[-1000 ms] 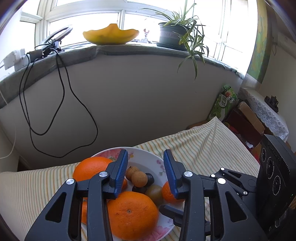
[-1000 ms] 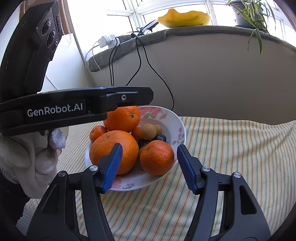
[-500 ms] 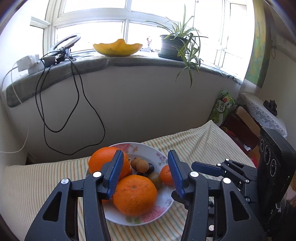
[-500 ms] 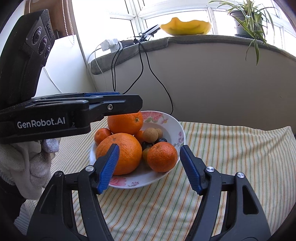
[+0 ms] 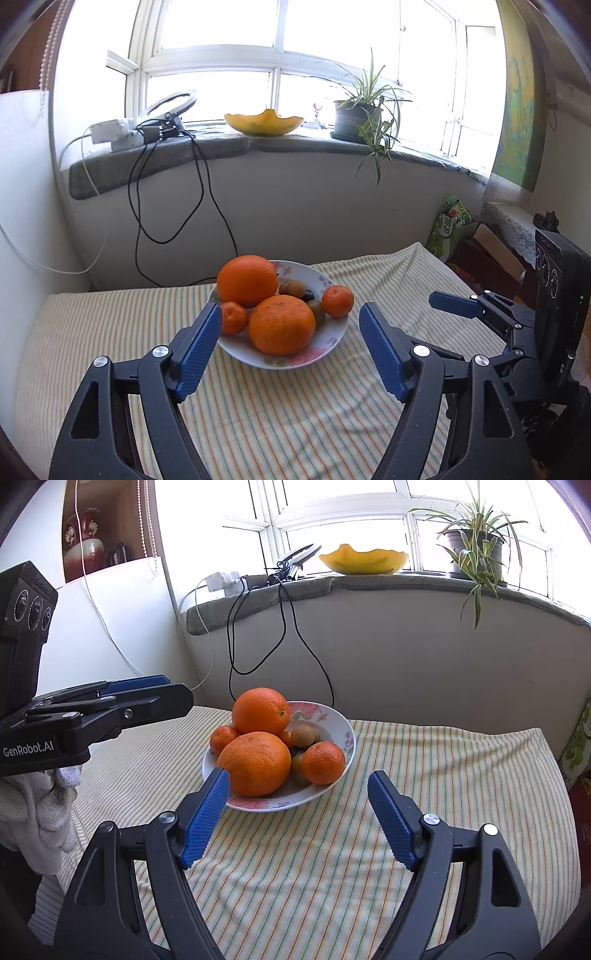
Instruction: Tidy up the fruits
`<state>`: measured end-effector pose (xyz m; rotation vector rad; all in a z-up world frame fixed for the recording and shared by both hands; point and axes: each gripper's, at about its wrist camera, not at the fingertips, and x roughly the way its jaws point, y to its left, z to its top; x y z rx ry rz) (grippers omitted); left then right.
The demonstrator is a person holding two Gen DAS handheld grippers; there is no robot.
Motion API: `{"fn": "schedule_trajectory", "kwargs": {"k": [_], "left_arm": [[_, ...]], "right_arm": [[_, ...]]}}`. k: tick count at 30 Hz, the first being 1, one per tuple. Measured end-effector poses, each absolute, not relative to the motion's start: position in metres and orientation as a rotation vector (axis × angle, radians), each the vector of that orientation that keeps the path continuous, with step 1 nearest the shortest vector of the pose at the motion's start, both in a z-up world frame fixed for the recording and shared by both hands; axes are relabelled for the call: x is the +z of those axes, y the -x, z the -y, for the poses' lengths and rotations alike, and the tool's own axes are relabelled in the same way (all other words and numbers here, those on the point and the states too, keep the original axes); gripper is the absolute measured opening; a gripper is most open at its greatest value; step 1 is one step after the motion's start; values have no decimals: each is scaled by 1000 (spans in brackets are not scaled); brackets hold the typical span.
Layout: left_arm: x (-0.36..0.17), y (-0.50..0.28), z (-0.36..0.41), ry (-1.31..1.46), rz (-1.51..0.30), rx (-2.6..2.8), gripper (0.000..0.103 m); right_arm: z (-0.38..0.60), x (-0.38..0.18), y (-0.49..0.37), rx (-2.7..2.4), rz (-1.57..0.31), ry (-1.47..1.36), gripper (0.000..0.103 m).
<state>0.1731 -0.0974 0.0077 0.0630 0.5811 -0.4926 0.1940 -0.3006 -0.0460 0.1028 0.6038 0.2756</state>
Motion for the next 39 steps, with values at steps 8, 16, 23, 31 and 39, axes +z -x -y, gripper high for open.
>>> {"fn": "schedule_trajectory", "kwargs": {"k": [8,16,23,31,39], "left_arm": [[-3,-130,76,-85,-561,-366,85],[-12,-110,59,-55,-567,-320,85],[-14,-102,54,-50,-566,-302,85],[-14,-96,52,-56,-560,-298,85],[-14,-92,53,-64,-556,-299,85]], "right_arm": [[295,-36,-150,216,-573,-62,92],[291,-30,-116,156,-548,-100,103],[281,-29,-105,152,-548,-60,103],[275,-31,-100,162,-556,-59,103],[274,-32,-99,160,-559,-60,103]]}}
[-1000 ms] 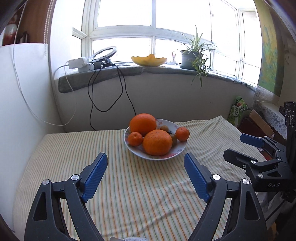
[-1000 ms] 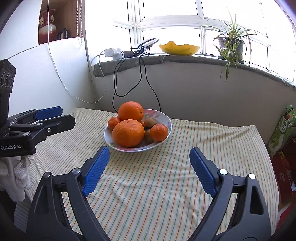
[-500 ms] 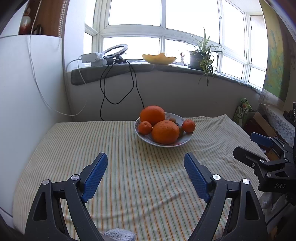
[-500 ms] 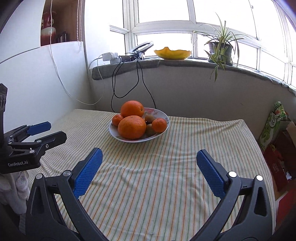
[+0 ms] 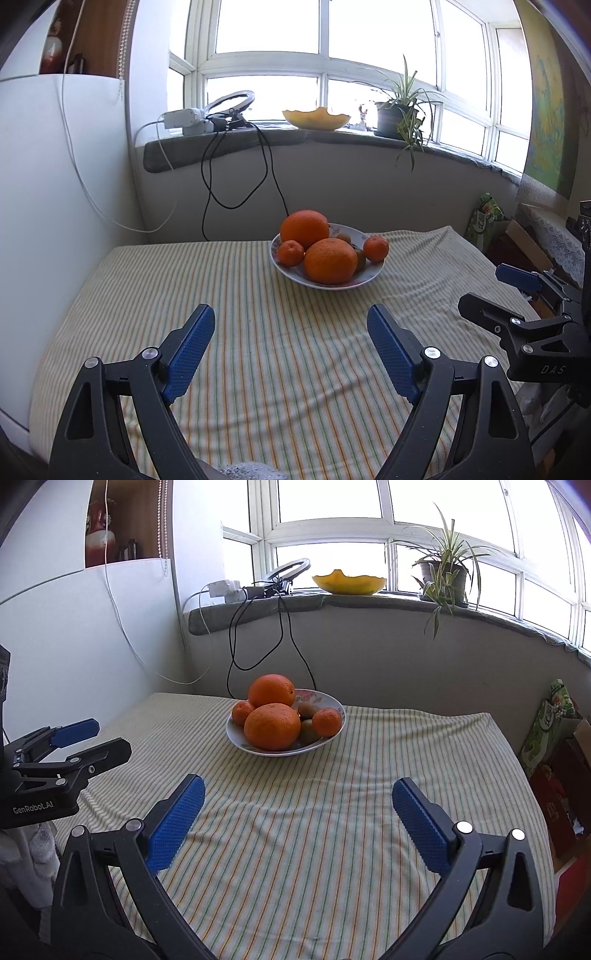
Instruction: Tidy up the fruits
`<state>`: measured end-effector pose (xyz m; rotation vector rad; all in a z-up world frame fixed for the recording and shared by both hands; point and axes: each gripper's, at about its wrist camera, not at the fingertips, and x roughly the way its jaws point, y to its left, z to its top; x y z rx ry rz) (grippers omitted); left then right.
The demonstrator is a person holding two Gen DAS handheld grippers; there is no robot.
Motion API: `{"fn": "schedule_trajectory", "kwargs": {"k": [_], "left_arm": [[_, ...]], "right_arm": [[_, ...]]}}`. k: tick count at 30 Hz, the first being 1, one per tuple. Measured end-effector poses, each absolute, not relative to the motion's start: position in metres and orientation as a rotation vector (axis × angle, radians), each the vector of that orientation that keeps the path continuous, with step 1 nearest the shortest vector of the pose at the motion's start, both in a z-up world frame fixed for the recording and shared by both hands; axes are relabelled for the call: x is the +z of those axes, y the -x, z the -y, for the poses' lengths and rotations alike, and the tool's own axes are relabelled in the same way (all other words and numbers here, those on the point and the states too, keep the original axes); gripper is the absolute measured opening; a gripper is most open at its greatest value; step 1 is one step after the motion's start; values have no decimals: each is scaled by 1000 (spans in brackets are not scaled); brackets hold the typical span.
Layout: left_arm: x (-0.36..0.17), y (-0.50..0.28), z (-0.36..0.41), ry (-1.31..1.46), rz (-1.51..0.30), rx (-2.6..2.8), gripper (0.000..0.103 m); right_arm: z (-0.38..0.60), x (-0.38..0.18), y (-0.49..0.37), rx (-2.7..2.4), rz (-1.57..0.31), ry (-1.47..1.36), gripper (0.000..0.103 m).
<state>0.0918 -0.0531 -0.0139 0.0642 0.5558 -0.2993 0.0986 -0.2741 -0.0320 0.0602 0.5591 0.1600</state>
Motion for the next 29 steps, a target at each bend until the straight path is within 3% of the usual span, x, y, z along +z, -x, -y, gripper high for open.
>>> {"fn": "schedule_trajectory", "kwargs": {"k": [29], "left_arm": [[-21,-95,54,-88,-559,-303,85]], "right_arm": [[270,-44,-102,158,-590,-59,103]]}}
